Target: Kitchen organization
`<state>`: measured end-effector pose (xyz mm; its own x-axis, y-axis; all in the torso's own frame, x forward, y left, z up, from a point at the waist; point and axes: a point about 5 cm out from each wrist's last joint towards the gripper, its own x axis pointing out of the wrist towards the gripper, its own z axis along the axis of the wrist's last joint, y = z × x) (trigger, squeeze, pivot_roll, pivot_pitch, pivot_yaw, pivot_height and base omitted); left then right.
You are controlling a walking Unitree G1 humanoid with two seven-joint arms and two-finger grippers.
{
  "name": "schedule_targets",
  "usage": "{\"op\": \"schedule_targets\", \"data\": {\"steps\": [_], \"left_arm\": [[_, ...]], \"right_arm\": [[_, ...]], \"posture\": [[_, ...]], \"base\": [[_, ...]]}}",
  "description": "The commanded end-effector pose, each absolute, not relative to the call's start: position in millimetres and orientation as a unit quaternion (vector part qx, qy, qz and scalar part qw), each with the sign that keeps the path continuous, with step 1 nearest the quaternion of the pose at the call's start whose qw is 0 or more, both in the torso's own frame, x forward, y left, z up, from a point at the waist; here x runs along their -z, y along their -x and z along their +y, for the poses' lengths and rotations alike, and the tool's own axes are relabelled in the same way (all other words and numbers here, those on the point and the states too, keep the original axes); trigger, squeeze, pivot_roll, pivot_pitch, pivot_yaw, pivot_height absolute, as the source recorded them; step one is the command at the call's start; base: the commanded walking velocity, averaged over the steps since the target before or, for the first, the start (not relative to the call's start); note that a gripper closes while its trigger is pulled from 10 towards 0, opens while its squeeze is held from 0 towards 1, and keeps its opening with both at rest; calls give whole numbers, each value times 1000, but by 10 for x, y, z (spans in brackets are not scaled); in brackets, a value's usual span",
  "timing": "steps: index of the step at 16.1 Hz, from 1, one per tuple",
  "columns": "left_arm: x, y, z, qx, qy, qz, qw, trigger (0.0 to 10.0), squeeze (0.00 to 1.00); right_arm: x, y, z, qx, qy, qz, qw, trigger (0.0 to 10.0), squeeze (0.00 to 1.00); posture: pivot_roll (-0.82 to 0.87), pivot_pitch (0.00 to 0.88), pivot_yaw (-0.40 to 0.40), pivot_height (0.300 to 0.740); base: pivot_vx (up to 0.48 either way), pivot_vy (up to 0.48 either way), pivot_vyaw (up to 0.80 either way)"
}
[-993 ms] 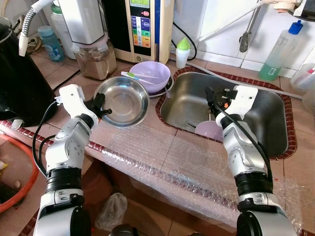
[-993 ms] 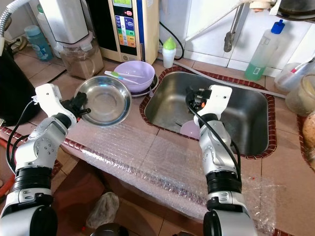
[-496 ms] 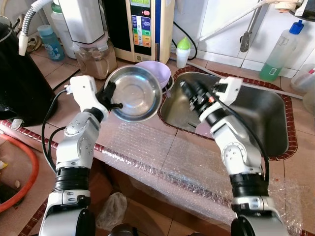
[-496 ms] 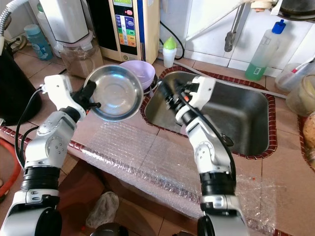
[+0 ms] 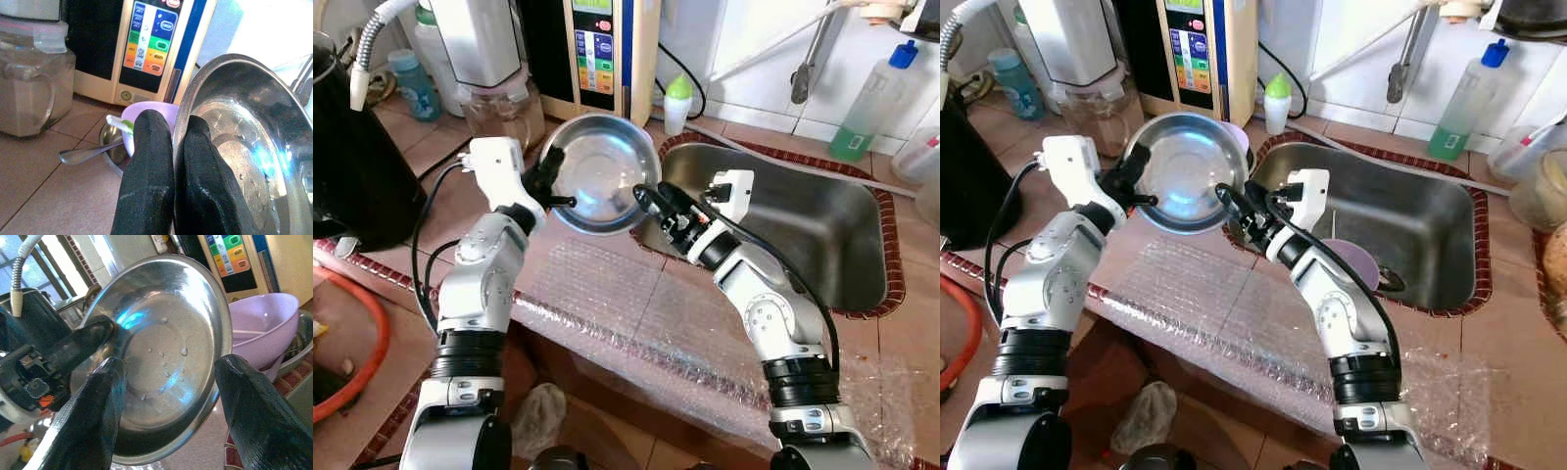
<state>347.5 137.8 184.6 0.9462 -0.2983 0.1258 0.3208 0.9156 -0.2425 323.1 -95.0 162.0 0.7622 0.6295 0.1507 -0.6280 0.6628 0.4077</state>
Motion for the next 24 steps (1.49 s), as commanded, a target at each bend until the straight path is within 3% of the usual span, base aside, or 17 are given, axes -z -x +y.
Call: {"op": "schedule_targets", "data": {"steps": [1, 2, 3, 4, 5, 6, 10, 11, 13, 14, 15, 16, 24], "left_arm": [[-1948, -3457, 1301, 182, 126, -62, 973, 0, 0], [-1958, -3448, 1286, 185, 129, -65, 972, 0, 0], [-1963, -3444, 1282, 187, 129, -66, 972, 0, 0], [-1963, -3445, 1284, 186, 128, -66, 972, 0, 0], [-1959, -3442, 1292, 185, 127, -66, 972, 0, 0], [-1958, -3439, 1299, 183, 126, -66, 973, 0, 0], [-1961, -3430, 1287, 185, 128, -68, 972, 0, 0], [-1957, -3429, 1281, 186, 127, -67, 972, 0, 0], [-1963, -3425, 1260, 192, 131, -69, 970, 0, 0], [-1969, -3423, 1247, 195, 132, -70, 970, 0, 0], [-1971, -3422, 1240, 196, 132, -70, 969, 0, 0], [-1970, -3419, 1234, 197, 131, -70, 969, 0, 0], [-1961, -3414, 1261, 192, 120, -76, 971, 0, 0]], "right_arm": [[-1635, -3243, -889, -354, -204, 2, 912, 10000, 0], [-1652, -3276, -873, -345, -193, -6, 919, 6588, 0], [-1684, -3315, -872, -331, -183, -17, 926, 0, 0], [-1695, -3323, -868, -331, -183, -19, 925, 0, 0], [-1729, -3350, -865, -328, -168, -30, 929, 9059, 0], [-1743, -3374, -875, -319, -166, -34, 932, 10000, 0], [-1739, -3443, -913, -281, -158, -48, 945, 10000, 0], [-1739, -3458, -914, -277, -160, -47, 946, 10000, 1000], [-1713, -3486, -849, -283, -155, -43, 946, 10000, 1000], [-1698, -3498, -819, -283, -151, -40, 946, 10000, 733], [-1689, -3518, -788, -282, -152, -38, 947, 10000, 0], [-1687, -3546, -779, -272, -156, -34, 949, 0, 0], [-1644, -3685, -925, -204, -163, 4, 965, 0, 0]], "posture": [[-16, 0, 17, 740], [-16, 0, 17, 740], [-13, 0, 16, 740], [-13, 0, 16, 740], [-10, 0, 12, 740], [-10, 0, 11, 740], [-9, 0, 10, 740], [-11, 0, 10, 740], [-13, 0, 13, 740], [-12, 0, 11, 740], [-13, 0, 10, 740], [-11, 0, 8, 740], [-9, 0, 4, 740]], "base": [[0, 0, 0], [0, 0, 0], [0, 0, 0], [0, 0, 0], [0, 0, 0], [0, 0, 0], [0, 0, 0], [0, 0, 0], [0, 0, 0], [0, 0, 0], [0, 0, 0], [0, 0, 0], [0, 0, 0]]}}
